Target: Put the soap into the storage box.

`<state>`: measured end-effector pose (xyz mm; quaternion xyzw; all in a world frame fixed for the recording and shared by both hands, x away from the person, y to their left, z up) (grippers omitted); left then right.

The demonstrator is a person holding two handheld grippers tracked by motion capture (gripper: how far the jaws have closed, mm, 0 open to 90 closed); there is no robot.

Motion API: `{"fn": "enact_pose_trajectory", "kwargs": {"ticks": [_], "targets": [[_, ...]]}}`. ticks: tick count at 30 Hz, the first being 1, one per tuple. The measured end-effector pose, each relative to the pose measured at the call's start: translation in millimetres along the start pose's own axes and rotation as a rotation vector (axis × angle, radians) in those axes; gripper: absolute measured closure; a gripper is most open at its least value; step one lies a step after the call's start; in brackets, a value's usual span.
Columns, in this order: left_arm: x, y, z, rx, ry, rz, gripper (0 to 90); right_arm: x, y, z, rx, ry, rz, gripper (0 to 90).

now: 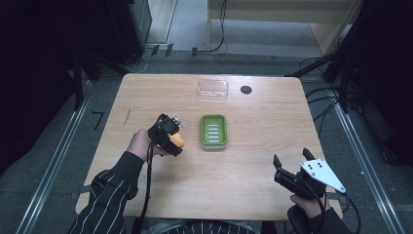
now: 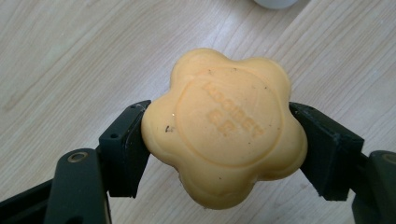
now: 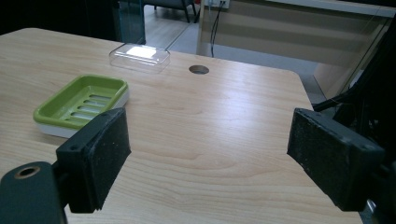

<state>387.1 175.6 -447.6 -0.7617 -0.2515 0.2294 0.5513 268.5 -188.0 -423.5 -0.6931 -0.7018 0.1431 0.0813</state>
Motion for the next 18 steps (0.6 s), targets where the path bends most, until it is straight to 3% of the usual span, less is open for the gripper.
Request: {"fn": "enact_pose_trajectory", "kwargs": {"ticks": [18], "targets": [[2.3, -3.7, -13.7, -0.024, 0.015, 0.006, 26.4, -4.7, -4.0, 2.2, 0.004, 0.004, 0.015, 13.7]]}}
Point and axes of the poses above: each handheld gripper's, and its own axes: y roughly forward along the jaws, z roughly out of its underside, x roughly to its left, the point moved 5 cm from there along y, roughly forward along the jaws, and after that the axes turned 10 degrees about z, right-handed, at the moved point
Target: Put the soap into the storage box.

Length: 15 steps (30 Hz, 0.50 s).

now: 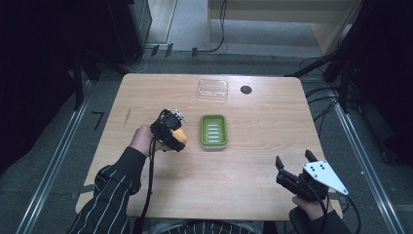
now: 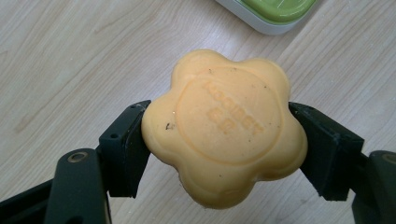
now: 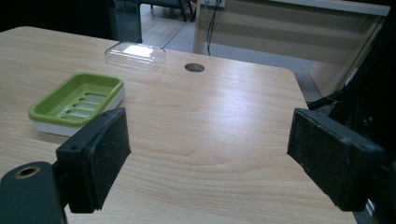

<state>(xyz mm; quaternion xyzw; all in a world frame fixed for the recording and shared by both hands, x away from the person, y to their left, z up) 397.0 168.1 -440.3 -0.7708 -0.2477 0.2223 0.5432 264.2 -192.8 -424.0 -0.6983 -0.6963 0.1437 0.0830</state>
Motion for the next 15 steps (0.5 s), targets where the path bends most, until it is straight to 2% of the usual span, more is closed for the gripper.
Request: {"fn": "enact_pose_trajectory", "kwargs": {"ticks": [15], "targets": [[-3.8, 0.3, -27.3, -0.024, 0.051, 0.012, 26.4, -4.6, -3.0, 1.9, 0.004, 0.001, 0.013, 13.7]]}}
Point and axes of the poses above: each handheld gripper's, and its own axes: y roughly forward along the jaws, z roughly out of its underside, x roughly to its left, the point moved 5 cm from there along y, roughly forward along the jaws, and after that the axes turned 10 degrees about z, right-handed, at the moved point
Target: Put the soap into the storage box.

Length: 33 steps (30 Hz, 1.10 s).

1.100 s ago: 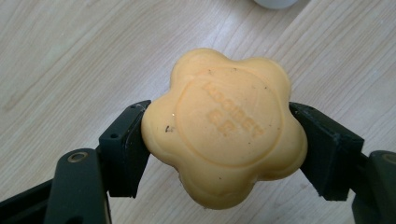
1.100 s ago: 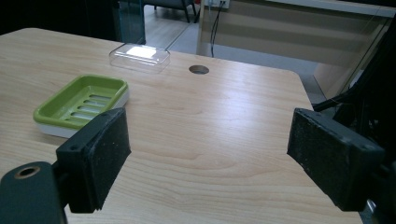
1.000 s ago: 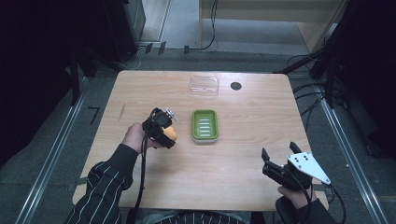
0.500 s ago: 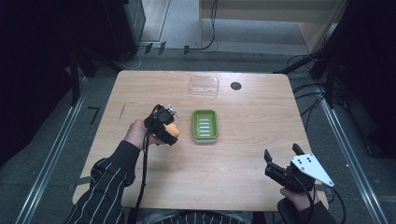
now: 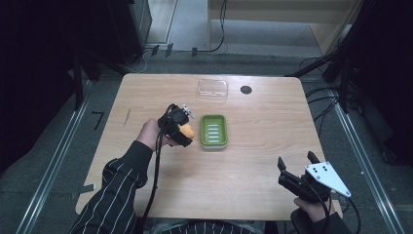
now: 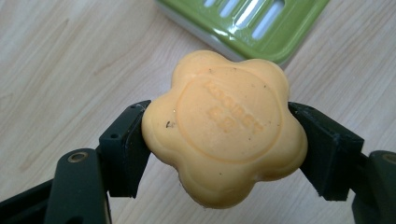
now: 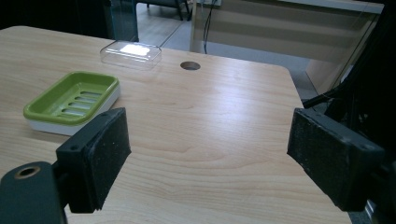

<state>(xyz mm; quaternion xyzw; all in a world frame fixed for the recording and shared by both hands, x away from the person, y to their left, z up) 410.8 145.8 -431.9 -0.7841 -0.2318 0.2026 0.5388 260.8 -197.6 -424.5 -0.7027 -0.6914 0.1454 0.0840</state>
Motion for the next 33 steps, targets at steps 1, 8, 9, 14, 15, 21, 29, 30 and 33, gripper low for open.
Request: {"fn": "enact_pose_trajectory", "kwargs": {"ticks": [1, 8, 9, 14, 15, 21, 29, 30, 33], "targets": [[-0.5, 0.5, -2.0, -0.002, 0.004, 0.002, 26.4, -0.2, -0.2, 0.1, 0.0, 0.0, 0.002, 13.7], [-2.7, 2.8, -14.4, -0.011, 0.032, 0.011, 26.4, -2.0, -2.1, 0.6, 0.001, 0.005, 0.009, 13.7], [-3.0, 3.4, -15.9, -0.015, 0.035, 0.011, 26.4, -1.6, -2.4, 0.6, 0.002, 0.006, 0.007, 13.7], [-4.4, 4.8, -21.7, -0.016, 0.047, 0.017, 26.5, -1.5, -2.8, 0.8, 0.004, 0.002, 0.009, 13.7], [-4.1, 5.1, -22.6, -0.014, 0.054, 0.018, 26.4, -1.8, -3.0, 0.9, 0.005, 0.005, 0.011, 13.7], [-4.6, 9.3, -29.9, -0.022, 0.06, 0.027, 26.4, -3.3, -4.5, 1.2, 0.004, 0.008, 0.016, 13.7], [-3.5, 12.2, -33.4, -0.028, 0.065, 0.031, 26.4, -4.3, -4.9, 1.4, 0.002, 0.005, 0.02, 13.7], [-3.3, 12.4, -33.5, -0.027, 0.066, 0.031, 26.5, -4.2, -5.1, 1.5, 0.003, 0.007, 0.02, 13.7], [-3.1, 13.0, -34.6, -0.035, 0.06, 0.03, 26.5, -4.4, -5.5, 1.8, 0.004, 0.005, 0.02, 13.7]]}}
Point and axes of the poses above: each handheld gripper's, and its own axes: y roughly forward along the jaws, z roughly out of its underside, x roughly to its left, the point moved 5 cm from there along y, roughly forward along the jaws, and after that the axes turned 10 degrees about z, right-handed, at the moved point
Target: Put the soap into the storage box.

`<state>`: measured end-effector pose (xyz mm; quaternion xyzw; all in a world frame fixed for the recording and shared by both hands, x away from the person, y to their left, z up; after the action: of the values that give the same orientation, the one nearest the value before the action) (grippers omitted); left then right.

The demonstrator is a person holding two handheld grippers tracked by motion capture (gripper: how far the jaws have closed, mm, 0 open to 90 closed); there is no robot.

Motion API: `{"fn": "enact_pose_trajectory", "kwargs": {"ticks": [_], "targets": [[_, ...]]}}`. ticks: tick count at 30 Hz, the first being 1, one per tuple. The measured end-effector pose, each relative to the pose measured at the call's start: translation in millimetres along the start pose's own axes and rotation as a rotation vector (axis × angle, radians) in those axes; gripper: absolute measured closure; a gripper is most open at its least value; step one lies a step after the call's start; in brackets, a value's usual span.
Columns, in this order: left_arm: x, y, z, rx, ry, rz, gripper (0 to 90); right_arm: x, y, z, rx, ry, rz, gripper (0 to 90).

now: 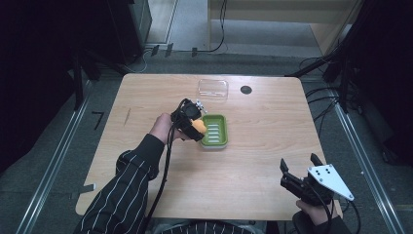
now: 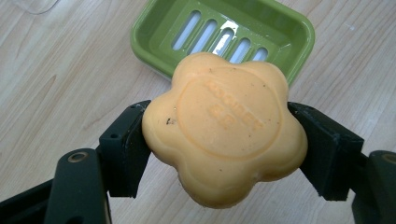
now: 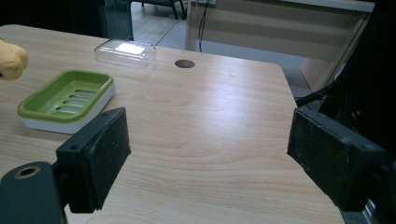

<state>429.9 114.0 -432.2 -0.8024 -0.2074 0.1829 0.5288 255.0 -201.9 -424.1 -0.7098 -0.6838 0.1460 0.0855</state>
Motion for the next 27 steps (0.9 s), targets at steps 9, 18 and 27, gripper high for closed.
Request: {"fn": "enact_pose_trajectory", "kwargs": {"ticks": [9, 18, 27], "targets": [[0.1, 5.5, -9.1, -0.004, 0.014, 0.005, 26.5, -2.2, -1.6, 0.9, 0.001, 0.002, 0.009, 13.7], [-1.1, 16.4, -15.6, 0.002, 0.017, 0.015, 26.5, -5.0, -3.5, 2.0, 0.0, 0.007, 0.018, 13.7], [0.5, 24.9, -23.0, -0.004, 0.029, 0.005, 26.5, -6.1, -4.3, 2.6, 0.005, 0.011, 0.022, 13.7]]}}
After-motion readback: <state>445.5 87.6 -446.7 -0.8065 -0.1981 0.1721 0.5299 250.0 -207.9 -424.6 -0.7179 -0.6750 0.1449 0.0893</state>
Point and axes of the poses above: each handheld gripper's, and its own axes: y roughly forward along the jaws, z roughly out of its underside, x roughly to its left, the point moved 5 cm from there along y, roughly forward along the jaws, and after that the axes turned 10 degrees about z, right-handed, at the moved point
